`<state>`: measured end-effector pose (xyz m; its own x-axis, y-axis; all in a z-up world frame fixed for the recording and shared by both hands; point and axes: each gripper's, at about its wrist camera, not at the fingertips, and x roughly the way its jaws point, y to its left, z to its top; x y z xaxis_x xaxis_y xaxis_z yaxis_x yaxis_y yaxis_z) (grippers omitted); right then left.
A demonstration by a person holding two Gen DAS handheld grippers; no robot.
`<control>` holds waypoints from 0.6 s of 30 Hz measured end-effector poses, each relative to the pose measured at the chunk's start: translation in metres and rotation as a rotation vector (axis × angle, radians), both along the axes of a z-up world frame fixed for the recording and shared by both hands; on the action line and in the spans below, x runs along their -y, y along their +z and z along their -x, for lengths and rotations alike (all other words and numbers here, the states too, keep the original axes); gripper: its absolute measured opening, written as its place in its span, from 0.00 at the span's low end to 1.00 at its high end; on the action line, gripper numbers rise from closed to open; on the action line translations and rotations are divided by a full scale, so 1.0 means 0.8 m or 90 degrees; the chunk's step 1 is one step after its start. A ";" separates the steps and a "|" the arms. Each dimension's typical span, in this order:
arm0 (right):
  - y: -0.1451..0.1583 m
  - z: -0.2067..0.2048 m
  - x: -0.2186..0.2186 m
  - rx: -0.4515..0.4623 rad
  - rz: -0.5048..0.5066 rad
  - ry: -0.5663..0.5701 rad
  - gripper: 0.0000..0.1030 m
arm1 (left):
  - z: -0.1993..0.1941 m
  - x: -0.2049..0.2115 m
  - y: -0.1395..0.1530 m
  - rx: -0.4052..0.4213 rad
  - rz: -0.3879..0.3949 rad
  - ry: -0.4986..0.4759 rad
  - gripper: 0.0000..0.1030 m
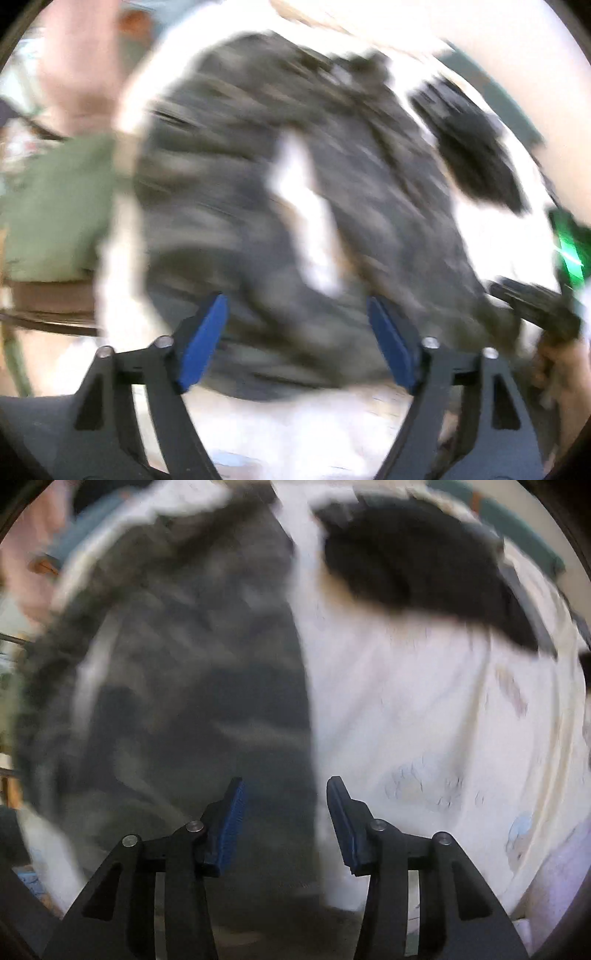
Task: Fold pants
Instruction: 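Smooth and straighten the camo pants legs with both grippers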
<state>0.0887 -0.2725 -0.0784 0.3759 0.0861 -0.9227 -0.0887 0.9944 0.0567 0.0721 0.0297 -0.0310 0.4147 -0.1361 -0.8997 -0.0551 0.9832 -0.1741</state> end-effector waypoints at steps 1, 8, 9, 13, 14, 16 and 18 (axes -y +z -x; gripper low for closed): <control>0.016 0.004 -0.010 0.018 -0.041 0.021 0.48 | -0.002 -0.020 0.005 0.013 -0.019 0.024 0.76; 0.035 0.035 -0.144 0.004 -0.133 0.199 0.60 | 0.005 -0.095 -0.001 0.024 -0.023 0.101 0.76; 0.033 0.037 -0.166 0.001 -0.135 0.220 0.66 | 0.007 -0.096 -0.005 0.027 -0.028 0.101 0.76; 0.000 0.047 -0.236 -0.034 -0.107 0.282 0.66 | 0.014 -0.100 -0.017 0.036 -0.046 0.104 0.76; -0.008 0.049 -0.245 -0.041 -0.101 0.290 0.66 | 0.016 -0.102 -0.016 0.041 -0.048 0.110 0.76; -0.028 0.050 -0.265 -0.055 -0.087 0.309 0.64 | 0.019 -0.105 -0.011 0.051 -0.051 0.111 0.76; -0.044 0.054 -0.283 -0.057 -0.050 0.324 0.45 | 0.022 -0.107 -0.009 0.055 -0.061 0.103 0.76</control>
